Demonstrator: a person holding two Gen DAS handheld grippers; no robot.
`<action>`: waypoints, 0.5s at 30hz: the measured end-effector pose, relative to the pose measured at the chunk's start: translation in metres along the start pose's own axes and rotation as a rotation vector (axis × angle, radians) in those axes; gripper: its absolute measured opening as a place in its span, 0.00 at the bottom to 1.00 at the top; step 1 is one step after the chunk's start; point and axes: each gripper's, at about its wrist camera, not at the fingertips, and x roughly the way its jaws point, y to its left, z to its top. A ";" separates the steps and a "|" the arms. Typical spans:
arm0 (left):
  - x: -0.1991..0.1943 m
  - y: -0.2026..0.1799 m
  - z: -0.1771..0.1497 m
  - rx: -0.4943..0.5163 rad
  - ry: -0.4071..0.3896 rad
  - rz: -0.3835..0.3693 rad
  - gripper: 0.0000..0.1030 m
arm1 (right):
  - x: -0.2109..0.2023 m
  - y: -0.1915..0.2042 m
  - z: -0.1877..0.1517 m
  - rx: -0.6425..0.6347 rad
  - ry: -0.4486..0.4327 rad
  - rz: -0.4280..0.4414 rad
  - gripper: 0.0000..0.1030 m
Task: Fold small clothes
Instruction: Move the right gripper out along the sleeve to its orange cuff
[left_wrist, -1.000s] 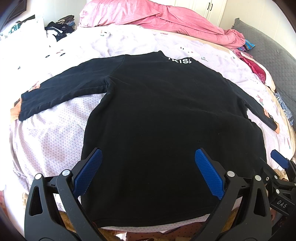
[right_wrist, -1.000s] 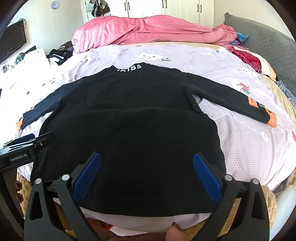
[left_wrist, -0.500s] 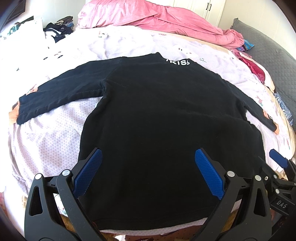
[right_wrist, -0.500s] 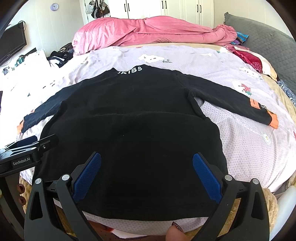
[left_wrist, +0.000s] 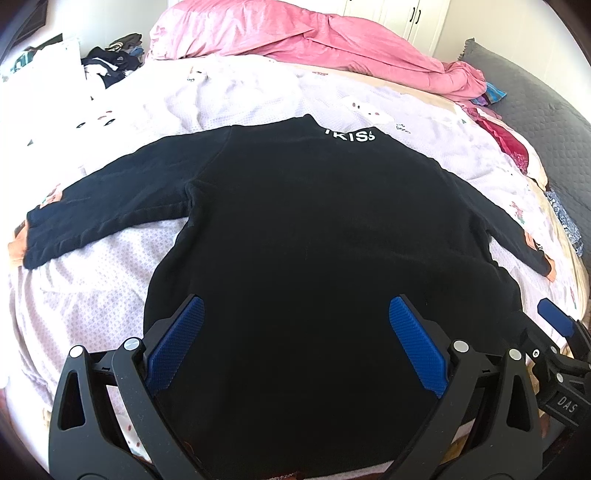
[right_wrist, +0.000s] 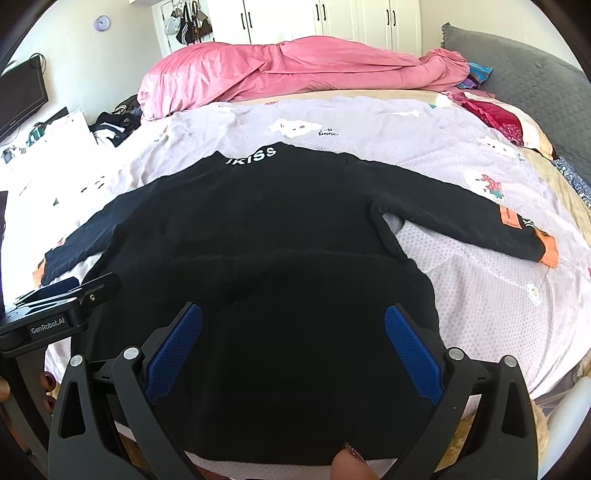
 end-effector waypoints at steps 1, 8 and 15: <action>0.001 0.000 0.001 -0.002 0.001 -0.002 0.92 | 0.001 -0.002 0.002 0.003 -0.002 -0.001 0.96; 0.009 -0.003 0.011 0.001 0.005 0.001 0.92 | 0.010 -0.015 0.014 0.030 -0.005 -0.017 0.96; 0.018 -0.009 0.020 0.006 0.016 -0.003 0.92 | 0.017 -0.032 0.024 0.061 -0.007 -0.036 0.96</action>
